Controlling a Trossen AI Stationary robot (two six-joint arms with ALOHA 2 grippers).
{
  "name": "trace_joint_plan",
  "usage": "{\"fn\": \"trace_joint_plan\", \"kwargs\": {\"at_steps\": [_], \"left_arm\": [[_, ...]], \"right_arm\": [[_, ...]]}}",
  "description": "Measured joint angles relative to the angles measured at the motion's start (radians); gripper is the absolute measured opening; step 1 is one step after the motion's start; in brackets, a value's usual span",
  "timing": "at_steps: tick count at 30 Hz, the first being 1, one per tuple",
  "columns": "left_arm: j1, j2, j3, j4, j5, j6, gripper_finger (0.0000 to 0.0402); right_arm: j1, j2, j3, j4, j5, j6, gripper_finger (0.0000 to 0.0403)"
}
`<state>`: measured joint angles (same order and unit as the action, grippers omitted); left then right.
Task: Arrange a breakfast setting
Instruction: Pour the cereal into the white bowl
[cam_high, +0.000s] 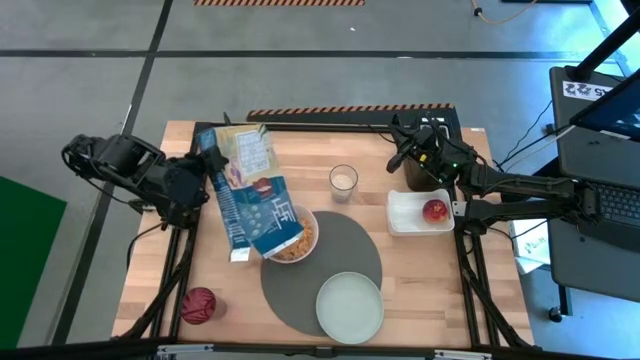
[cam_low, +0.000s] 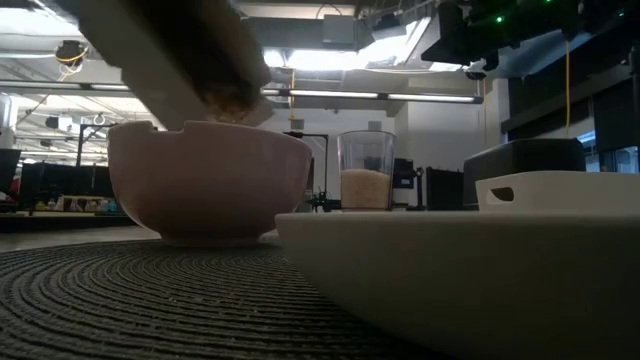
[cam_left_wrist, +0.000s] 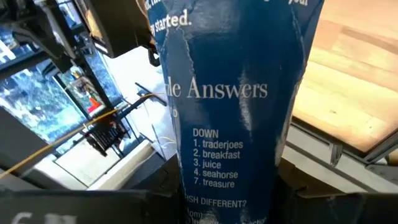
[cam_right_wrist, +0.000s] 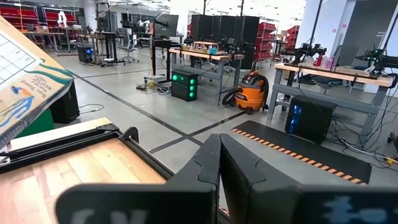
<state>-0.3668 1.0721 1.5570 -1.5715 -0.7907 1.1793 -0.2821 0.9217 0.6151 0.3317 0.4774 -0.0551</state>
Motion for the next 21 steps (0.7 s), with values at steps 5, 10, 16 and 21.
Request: {"fn": "trace_joint_plan", "kwargs": {"at_steps": [5,10,16,21], "left_arm": [[0.0,-0.014,0.0,-0.001,-0.003,-0.067,0.0119],[0.0,-0.028,0.0,0.0,0.004,-0.106,0.0119],[0.003,-0.052,0.0,-0.001,0.022,-0.124,0.0119],[0.022,-0.08,0.0,0.0,0.085,-0.19,0.0119]], "right_arm": [[0.0,0.0,0.0,-0.002,0.0,0.0,0.001],[0.0,0.0,0.0,-0.008,0.0,0.001,0.001],[0.0,0.0,0.0,-0.024,0.0,0.002,0.001],[0.0,0.0,0.0,-0.04,-0.001,0.002,0.001]]}}
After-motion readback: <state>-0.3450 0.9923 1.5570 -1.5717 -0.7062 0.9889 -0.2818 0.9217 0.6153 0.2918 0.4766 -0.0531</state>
